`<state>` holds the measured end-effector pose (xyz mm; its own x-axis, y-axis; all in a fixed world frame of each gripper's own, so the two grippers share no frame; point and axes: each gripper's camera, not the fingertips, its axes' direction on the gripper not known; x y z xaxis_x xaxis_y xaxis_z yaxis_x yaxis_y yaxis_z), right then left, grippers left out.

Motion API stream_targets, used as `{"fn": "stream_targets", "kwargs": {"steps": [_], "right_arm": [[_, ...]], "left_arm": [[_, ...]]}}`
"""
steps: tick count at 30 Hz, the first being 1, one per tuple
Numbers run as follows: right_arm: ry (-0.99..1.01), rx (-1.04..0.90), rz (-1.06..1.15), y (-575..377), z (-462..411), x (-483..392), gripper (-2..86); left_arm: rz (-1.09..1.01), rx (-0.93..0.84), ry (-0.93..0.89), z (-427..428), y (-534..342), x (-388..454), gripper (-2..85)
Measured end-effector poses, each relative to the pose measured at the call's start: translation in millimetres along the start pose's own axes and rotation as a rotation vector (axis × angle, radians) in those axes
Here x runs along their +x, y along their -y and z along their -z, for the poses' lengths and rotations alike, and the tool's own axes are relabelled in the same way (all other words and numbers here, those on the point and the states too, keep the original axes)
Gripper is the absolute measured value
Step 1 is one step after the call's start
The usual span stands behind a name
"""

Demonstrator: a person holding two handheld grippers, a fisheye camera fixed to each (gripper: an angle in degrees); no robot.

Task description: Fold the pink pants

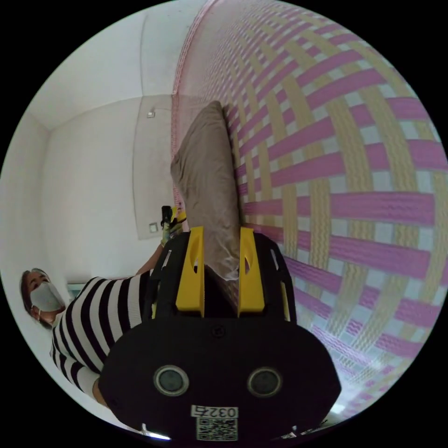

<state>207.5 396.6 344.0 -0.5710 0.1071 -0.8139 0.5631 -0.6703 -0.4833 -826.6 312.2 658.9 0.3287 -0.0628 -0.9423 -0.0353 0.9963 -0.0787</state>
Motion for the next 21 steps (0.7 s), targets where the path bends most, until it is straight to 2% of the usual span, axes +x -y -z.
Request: {"fn": "stream_targets", "kwargs": {"steps": [6,14,16,21], "right_arm": [[-0.012,-0.088,-0.011,-5,-35,-56,10.7],[-0.131,-0.035,-0.04,-45,-84,-137,7.5],[-0.183,0.004,-0.047,-64,-101,-168,5.7],[-0.212,0.146,0.007,-115,-126,-254,4.0]], "left_arm": [[-0.012,-0.057,-0.168,5,9,-3,12.7],[-0.042,-0.043,-0.024,21,-7,-7,9.6],[-0.026,-0.041,0.054,23,-11,-10,4.6],[-0.065,-0.003,-0.045,39,-20,-12,0.4]]}}
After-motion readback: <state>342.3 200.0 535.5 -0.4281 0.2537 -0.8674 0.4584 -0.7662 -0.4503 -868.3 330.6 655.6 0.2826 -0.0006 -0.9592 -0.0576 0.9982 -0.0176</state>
